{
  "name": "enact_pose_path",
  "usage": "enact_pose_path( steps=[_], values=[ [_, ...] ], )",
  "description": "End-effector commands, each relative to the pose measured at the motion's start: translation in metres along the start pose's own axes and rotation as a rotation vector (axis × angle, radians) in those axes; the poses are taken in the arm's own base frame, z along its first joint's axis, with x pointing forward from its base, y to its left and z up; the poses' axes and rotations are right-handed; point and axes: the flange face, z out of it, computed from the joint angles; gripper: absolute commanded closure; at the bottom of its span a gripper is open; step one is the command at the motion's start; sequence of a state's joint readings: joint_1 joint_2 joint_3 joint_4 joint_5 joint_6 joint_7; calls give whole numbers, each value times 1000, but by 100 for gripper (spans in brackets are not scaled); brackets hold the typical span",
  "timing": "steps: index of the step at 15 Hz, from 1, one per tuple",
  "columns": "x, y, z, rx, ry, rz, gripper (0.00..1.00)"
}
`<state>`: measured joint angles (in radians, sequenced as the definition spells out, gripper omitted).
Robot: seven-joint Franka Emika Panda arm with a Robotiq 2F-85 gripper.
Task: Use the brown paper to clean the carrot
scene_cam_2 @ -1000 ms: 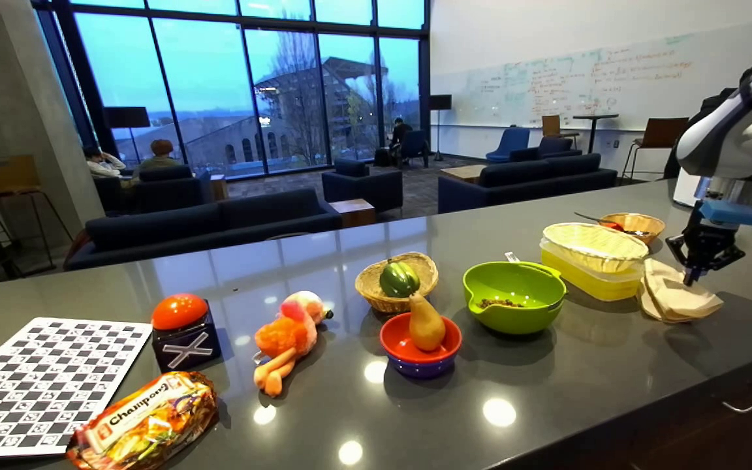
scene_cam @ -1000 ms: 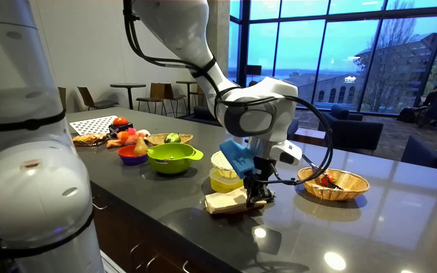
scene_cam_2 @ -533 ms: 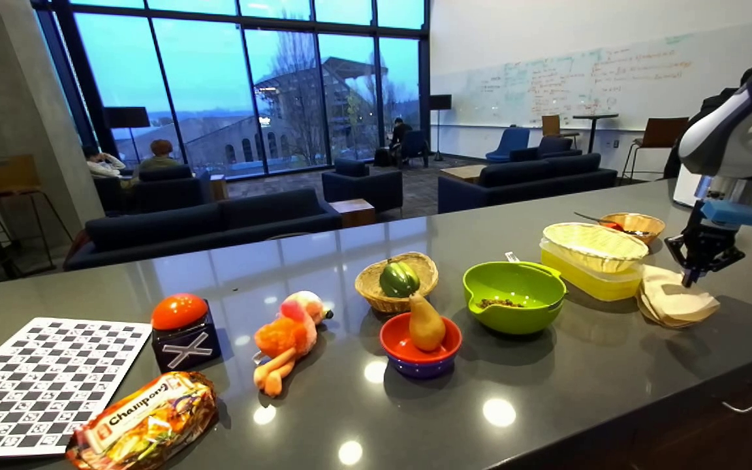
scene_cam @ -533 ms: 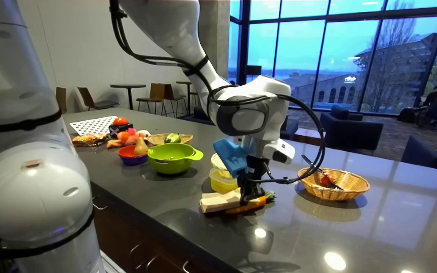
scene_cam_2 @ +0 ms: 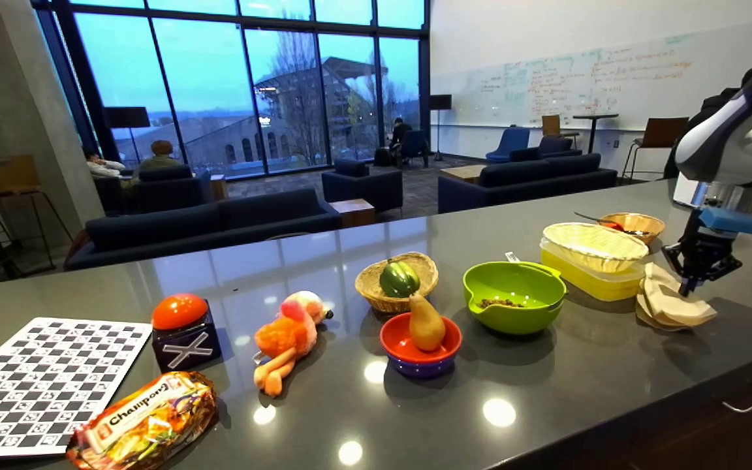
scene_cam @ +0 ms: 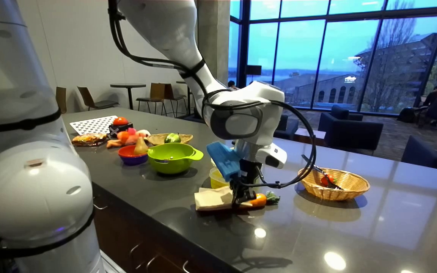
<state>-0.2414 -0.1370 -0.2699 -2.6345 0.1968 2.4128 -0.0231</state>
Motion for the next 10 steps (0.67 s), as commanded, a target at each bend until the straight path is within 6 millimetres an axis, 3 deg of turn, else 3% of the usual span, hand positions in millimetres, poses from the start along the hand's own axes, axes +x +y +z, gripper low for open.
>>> enact_pose_path(
  steps=[1,10],
  values=[
    [-4,-2,-6,22,29,-16,100],
    [15,0,-18,28,88,-8,100]
  ],
)
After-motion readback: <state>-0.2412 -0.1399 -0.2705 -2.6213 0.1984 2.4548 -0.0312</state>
